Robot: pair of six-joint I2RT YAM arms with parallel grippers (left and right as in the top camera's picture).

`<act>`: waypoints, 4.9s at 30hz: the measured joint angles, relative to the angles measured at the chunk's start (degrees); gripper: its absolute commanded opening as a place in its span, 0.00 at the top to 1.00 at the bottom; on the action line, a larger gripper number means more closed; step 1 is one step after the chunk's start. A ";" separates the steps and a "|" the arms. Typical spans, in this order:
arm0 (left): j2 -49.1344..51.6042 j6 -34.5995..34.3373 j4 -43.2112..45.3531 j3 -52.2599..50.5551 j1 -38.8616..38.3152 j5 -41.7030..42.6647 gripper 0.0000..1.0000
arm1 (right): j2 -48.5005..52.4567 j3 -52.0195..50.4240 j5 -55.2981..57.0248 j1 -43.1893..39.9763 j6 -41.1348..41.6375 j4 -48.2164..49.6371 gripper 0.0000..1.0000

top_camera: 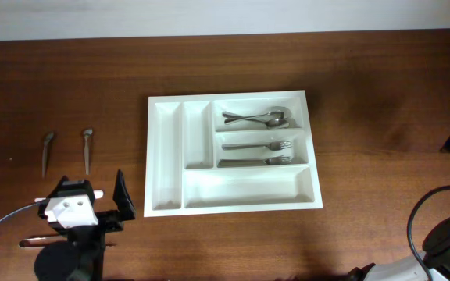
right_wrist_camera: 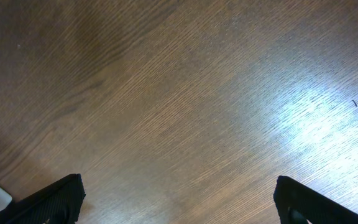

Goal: Pack container
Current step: 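Move the left gripper toward the metal utensils left of the tray, then lower the left gripper over the two metal utensils, then close the left gripper on the metal tongs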

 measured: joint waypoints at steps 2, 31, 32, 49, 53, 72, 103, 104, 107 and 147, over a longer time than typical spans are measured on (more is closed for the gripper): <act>1.86 -3.23 -2.03 1.29 0.00 -3.74 0.01 | 0.00 0.00 0.00 0.00 0.00 -0.02 0.01; 38.45 -72.70 -50.93 23.80 11.63 -20.87 0.01 | 0.00 0.00 0.22 0.00 0.02 0.00 0.01; 38.45 -74.34 -51.36 23.82 11.89 -21.07 0.01 | 0.00 0.00 0.22 0.00 0.00 0.00 0.01; 54.82 -67.69 -47.47 24.04 30.47 -6.12 0.01 | 0.00 0.00 0.20 0.00 0.04 0.00 0.01; 59.01 -61.40 -48.63 24.04 35.67 -2.67 0.01 | 0.00 0.00 0.20 0.00 0.00 0.00 0.01; 64.26 -48.72 -33.11 16.63 37.59 -0.33 0.01 | 0.00 0.00 0.22 0.00 0.02 0.00 0.01; 64.26 -46.88 -23.47 10.51 45.68 -2.97 0.01 | 0.00 0.00 0.22 0.00 0.04 0.00 0.01; 64.26 -45.81 -22.88 10.51 45.72 -2.99 0.01 | 0.00 0.00 0.22 0.00 0.02 0.00 0.01; 64.26 -42.73 -21.20 10.51 45.72 -3.13 0.01 | 0.00 0.00 0.22 0.00 0.02 0.00 0.01; 70.40 -40.37 -8.61 3.61 45.94 0.61 0.01 | 0.00 0.00 0.22 0.00 0.02 0.00 0.01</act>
